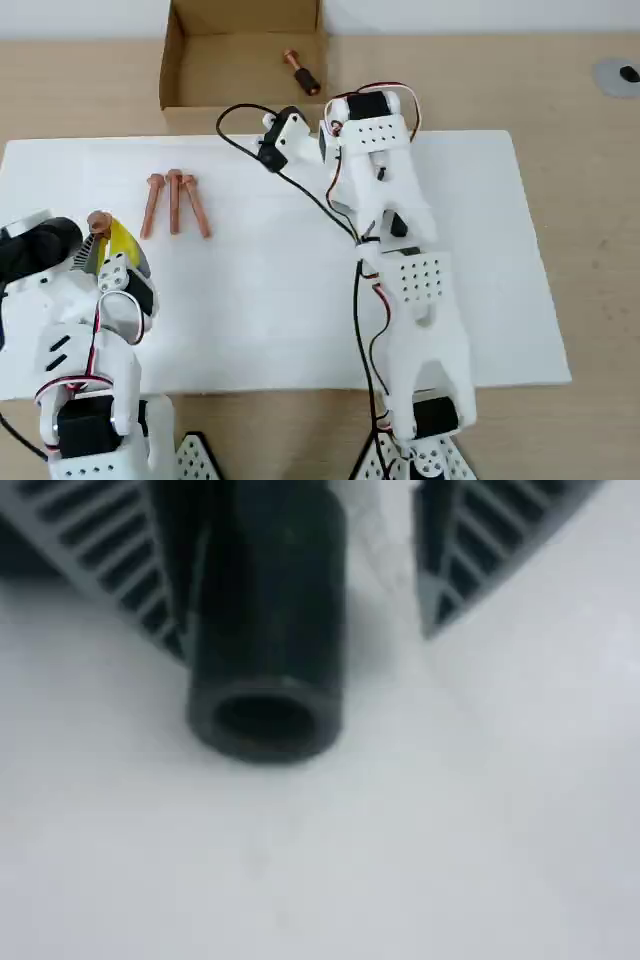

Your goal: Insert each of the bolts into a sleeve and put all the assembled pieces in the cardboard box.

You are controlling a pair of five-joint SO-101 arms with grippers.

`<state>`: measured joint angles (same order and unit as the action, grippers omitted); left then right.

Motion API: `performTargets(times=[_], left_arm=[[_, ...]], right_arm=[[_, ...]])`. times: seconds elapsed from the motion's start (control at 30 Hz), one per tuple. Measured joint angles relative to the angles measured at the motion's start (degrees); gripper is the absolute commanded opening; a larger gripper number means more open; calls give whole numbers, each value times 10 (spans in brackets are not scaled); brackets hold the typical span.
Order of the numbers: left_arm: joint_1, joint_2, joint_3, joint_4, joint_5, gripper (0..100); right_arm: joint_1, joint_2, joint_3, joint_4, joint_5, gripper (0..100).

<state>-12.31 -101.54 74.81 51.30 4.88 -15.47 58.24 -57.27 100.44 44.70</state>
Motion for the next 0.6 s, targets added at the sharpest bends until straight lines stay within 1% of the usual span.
performTargets(times=[0.07,0.13,0.33,0.43,0.6], left_arm=[[0,0,0,1,-11,9],[0,0,0,4,-18,9],[0,0,0,5,-24,9],[0,0,-3,5,-25,9],[0,0,-13,5,-49,9]], right_arm=[[0,4,-2,4,0,180],[0,4,-2,4,0,159],[9,4,-3,3,-1,8],[13,7,-3,3,-1,10],[13,7,-8,3,-6,10]])
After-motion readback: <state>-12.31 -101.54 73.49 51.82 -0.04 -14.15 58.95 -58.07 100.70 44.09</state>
